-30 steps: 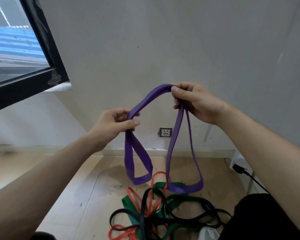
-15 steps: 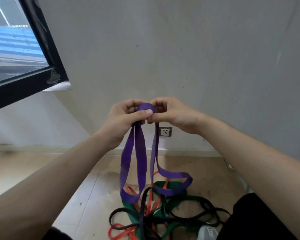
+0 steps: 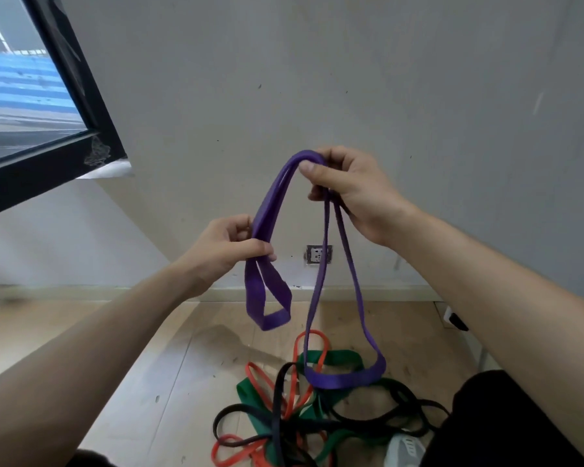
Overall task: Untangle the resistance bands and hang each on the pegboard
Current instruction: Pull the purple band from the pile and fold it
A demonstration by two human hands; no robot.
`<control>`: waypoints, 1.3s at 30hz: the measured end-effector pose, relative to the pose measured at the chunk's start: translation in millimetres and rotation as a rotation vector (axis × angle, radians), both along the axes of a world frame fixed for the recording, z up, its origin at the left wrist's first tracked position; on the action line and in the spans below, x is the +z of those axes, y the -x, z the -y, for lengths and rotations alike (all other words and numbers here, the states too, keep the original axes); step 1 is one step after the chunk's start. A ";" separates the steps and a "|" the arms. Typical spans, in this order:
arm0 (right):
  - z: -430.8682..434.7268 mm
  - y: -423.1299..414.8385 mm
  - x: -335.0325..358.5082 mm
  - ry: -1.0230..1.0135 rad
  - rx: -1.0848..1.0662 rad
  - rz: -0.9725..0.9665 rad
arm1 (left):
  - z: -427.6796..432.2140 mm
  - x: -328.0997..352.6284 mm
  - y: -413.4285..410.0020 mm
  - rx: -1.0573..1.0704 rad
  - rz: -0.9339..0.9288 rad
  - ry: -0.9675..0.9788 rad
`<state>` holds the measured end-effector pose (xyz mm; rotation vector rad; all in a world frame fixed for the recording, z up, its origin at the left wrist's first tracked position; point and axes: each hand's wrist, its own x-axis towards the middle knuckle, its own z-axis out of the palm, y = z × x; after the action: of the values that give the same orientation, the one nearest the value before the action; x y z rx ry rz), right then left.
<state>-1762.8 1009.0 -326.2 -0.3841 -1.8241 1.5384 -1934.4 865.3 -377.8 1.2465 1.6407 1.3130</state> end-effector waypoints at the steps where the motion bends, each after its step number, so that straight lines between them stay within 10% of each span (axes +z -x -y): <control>1: -1.6 0.0 0.3 0.031 -0.023 -0.024 | -0.4 -0.1 -1.3 0.006 -0.017 0.010; 11: -43.5 -14.6 -13.9 0.224 -0.169 -0.015 | 2.6 -5.2 7.9 0.182 -0.156 -0.012; 26: -54.0 -34.7 -64.8 -0.238 0.285 0.870 | 7.6 16.6 1.5 0.236 0.152 -0.258; 39: 9.8 14.3 -34.6 -0.148 0.265 0.252 | -5.6 6.5 -9.9 0.076 0.299 -0.176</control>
<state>-1777.1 999.2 -360.7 -0.2845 -2.2453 1.5717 -1924.5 870.9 -371.3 1.0339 1.3971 1.6330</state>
